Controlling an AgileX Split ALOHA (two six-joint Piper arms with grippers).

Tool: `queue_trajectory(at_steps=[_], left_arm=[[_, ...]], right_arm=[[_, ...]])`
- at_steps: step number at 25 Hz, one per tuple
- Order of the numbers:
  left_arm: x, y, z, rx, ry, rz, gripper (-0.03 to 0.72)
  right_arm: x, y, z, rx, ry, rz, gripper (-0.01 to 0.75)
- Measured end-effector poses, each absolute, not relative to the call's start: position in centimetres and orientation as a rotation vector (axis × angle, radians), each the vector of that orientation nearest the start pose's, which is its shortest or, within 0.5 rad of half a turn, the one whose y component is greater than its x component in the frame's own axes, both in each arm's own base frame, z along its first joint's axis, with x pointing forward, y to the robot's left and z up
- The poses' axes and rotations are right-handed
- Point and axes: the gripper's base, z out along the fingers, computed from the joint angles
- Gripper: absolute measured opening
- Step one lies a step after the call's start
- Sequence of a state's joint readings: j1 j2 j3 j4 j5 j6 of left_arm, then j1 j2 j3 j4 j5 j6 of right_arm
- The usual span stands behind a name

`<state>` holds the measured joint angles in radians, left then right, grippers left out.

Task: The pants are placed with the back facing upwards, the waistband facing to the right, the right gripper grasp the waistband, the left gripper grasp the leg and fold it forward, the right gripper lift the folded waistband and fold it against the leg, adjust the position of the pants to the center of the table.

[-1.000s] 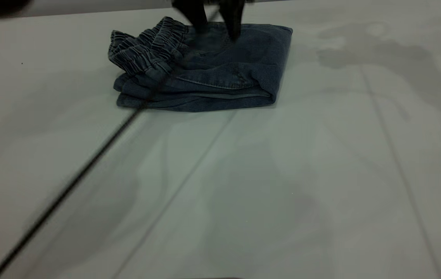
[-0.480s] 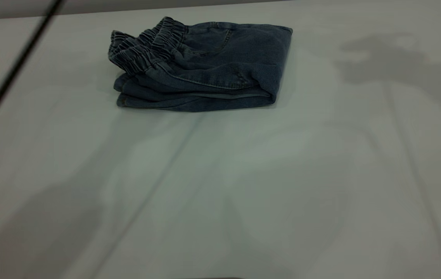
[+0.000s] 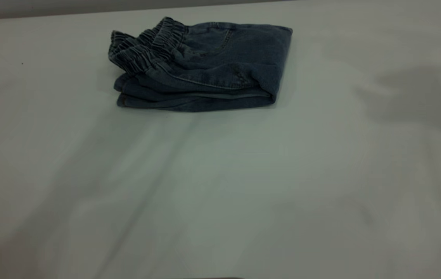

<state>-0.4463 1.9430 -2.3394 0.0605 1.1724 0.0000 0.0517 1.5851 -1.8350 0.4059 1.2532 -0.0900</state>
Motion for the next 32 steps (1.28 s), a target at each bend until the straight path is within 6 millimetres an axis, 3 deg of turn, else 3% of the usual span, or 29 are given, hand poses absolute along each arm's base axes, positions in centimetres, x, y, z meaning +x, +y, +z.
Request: queue_trajectory(at_steps=[5,11,18,22,32], left_arm=[[32.7,-15.1,46.8,0.498,2.234,-0.155,0.505],[24.4,-11.1,47.5,0.495,2.248,-0.159,0.505],[14.7,-6.6,46.8,0.479,2.187,-0.186,0.505],[10.5,-4.6,45.5,0.472,2.148,-0.196,0.505],[5.2,-2.0,38.1,0.485,2.195,-0.187,0.505]], right_arm=[[26.2,4.8,44.6,-0.178,2.436,0.522,0.574],[19.0,4.5,44.2,-0.194,2.401,0.514,0.574],[10.5,4.0,43.5,-0.237,2.285,0.487,0.574],[6.8,3.8,41.7,-0.256,2.250,0.465,0.574],[1.2,3.5,35.9,-0.263,2.209,0.456,0.574]])
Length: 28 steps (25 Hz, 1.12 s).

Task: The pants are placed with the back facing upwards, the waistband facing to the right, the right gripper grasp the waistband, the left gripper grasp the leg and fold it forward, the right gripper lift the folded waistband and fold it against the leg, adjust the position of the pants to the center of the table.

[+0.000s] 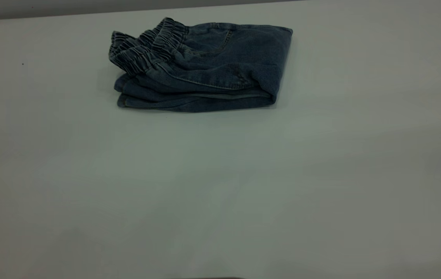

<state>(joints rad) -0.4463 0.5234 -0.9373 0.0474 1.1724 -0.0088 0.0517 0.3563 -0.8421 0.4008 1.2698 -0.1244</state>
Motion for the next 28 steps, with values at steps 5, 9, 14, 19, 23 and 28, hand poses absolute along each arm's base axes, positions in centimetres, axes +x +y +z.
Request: queue_trajectory(at_steps=[5,9,14,19,23,28], left_arm=[[4.0,-1.5,33.7,0.551,2.246,-0.150,0.505],[3.5,-1.3,30.6,0.590,2.294,-0.142,0.505],[2.8,-1.8,28.0,0.672,2.317,-0.220,0.505],[2.7,-2.5,27.0,0.759,2.304,-0.280,0.505],[2.8,-2.5,26.7,0.761,2.306,-0.279,0.505],[2.8,-2.5,26.7,0.759,2.303,-0.280,0.505]], right_arm=[[-0.8,3.3,33.3,-0.280,2.175,0.435,0.572],[-1.8,3.1,31.2,-0.284,2.162,0.400,0.573],[-2.1,2.7,28.9,-0.275,2.166,0.358,0.573],[-2.0,2.6,27.4,-0.263,2.158,0.335,0.573],[-1.9,2.3,26.8,-0.255,2.166,0.300,0.573],[-1.7,1.9,26.9,-0.241,2.151,0.244,0.573]])
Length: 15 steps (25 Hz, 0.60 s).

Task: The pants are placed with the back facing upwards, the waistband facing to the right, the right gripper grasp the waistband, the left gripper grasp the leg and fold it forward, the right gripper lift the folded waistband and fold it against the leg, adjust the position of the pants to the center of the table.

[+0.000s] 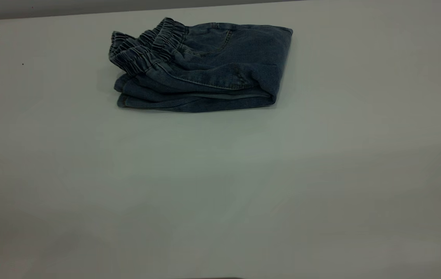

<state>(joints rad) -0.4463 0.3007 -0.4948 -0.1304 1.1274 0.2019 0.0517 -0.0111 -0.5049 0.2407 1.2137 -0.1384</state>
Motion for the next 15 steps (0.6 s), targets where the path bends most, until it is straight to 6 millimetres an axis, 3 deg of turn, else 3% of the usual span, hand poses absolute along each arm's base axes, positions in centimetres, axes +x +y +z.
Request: queue_trajectory(at_steps=[5,15], left_arm=[[2.85,-2.52,26.68,0.754,2.304,-0.278,0.505],[2.98,-2.35,26.68,0.702,2.317,-0.267,0.505]], right_arm=[[-1.05,1.17,26.58,-0.188,2.134,0.146,0.573],[-0.84,1.04,26.42,-0.158,2.131,0.140,0.573]])
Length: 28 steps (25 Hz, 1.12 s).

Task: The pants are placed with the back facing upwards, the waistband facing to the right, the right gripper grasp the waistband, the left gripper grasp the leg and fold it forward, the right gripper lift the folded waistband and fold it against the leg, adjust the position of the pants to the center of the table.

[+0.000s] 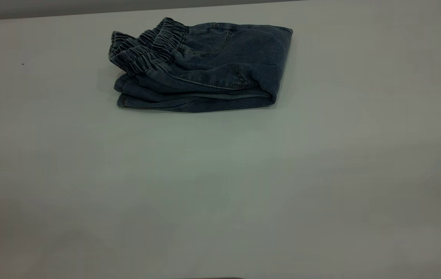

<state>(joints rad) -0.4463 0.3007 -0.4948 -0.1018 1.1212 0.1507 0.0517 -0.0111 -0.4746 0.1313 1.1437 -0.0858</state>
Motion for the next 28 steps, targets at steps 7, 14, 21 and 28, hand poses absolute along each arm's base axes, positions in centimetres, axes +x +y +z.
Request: queue_trajectory(at_steps=[7,14,21,28], left_arm=[[3.0,-2.4,26.7,0.701,2.317,-0.268,0.505],[2.9,-2.3,26.7,0.700,2.311,-0.268,0.505],[1.7,-1.3,27.0,0.444,2.250,-0.179,0.505],[-0.7,-0.8,27.1,0.192,2.103,-0.051,0.505]], right_arm=[[-0.8,1.0,26.4,-0.155,2.130,0.140,0.573],[-0.8,1.0,26.4,-0.155,2.130,0.141,0.565],[-0.8,1.0,26.4,-0.155,2.130,0.140,0.554],[-0.8,1.0,26.4,-0.155,2.130,0.140,0.552]])
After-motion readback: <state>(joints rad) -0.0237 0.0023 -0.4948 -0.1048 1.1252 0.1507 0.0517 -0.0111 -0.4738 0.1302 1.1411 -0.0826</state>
